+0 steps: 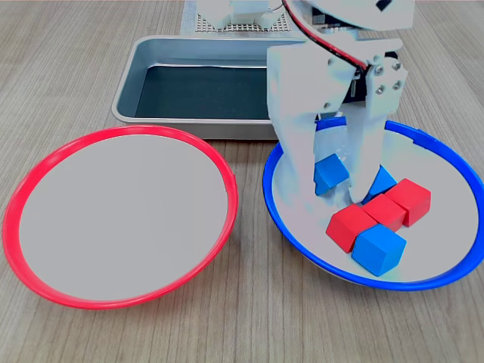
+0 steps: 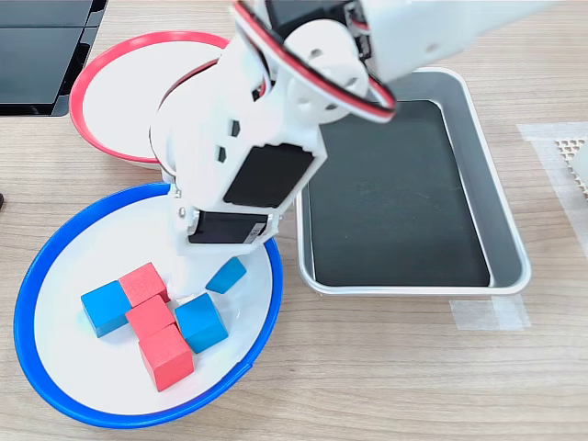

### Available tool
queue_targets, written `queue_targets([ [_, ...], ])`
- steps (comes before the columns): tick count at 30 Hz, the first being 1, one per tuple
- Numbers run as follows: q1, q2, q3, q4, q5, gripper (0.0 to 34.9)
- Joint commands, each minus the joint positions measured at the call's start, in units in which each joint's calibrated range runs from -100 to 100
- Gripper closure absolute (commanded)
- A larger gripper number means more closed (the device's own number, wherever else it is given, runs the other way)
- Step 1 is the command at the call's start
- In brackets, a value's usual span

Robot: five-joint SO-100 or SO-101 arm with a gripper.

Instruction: Resolve any anomalies and move all blocks to matching dishes

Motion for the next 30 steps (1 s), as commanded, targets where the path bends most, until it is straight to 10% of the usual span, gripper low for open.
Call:
queue_targets([
  [1, 0.21, 1.16, -4.32, -2.17, 0.29, 20.8],
  [15, -0.73, 4.83, -6.14, -6.05, 1.22, 21.8],
  [21, -0.45, 4.66, -4.60, -7.29, 1.90, 33.9],
  [30, -0.92, -1.48, 1.69, -5.39, 0.49, 34.6],
])
